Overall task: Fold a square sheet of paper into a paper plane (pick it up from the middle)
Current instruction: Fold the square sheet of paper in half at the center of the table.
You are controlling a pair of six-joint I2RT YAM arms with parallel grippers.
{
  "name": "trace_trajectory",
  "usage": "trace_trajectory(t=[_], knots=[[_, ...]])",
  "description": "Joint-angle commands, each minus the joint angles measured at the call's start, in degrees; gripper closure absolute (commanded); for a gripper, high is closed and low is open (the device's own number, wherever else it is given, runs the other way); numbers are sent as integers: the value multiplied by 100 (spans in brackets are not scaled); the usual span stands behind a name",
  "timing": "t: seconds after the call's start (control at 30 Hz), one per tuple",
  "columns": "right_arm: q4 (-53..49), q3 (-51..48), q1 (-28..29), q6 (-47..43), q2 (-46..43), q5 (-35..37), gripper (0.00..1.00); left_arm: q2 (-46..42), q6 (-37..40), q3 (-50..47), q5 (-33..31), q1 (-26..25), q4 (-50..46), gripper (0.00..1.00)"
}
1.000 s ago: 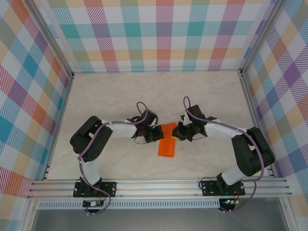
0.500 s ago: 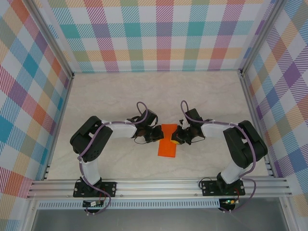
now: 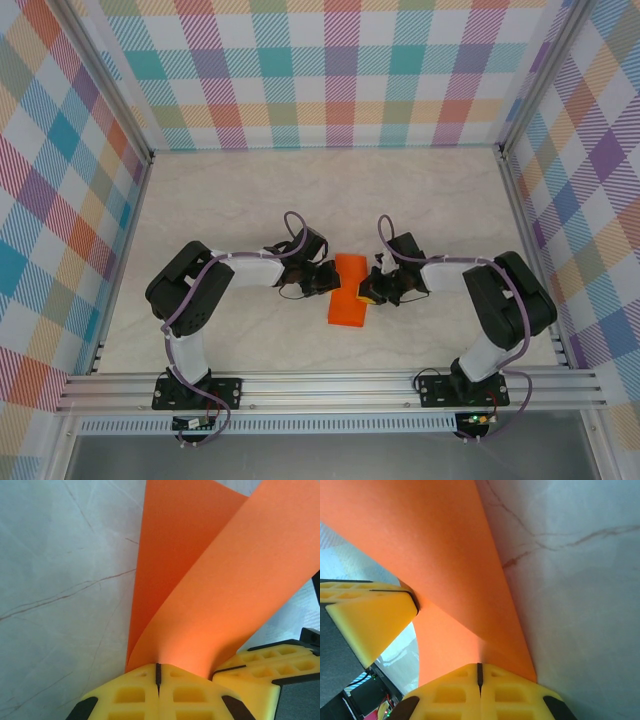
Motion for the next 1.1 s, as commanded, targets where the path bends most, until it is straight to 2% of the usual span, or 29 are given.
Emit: trace_trajectory(t=[0.0, 0.2, 0.47, 0.63, 0.93, 1.07], knots=[[-95, -84, 24, -129, -460, -15, 100, 151, 102, -192, -356, -85, -395, 100], [8, -202, 46, -119, -782, -392, 99, 167, 97, -201, -363, -81, -373, 100], [473, -658, 73, -123, -231, -469, 99, 157, 102, -201, -369, -85, -382, 100], [228, -683, 68, -296, -59, -271, 100, 140, 109, -202, -390, -86, -410, 100], [222, -633, 251, -156, -787, -468, 100, 128, 111, -208, -393, -80, -419, 100], [139, -671, 421, -136, -834, -281, 100, 98, 111, -226, -412, -77, -436, 100]])
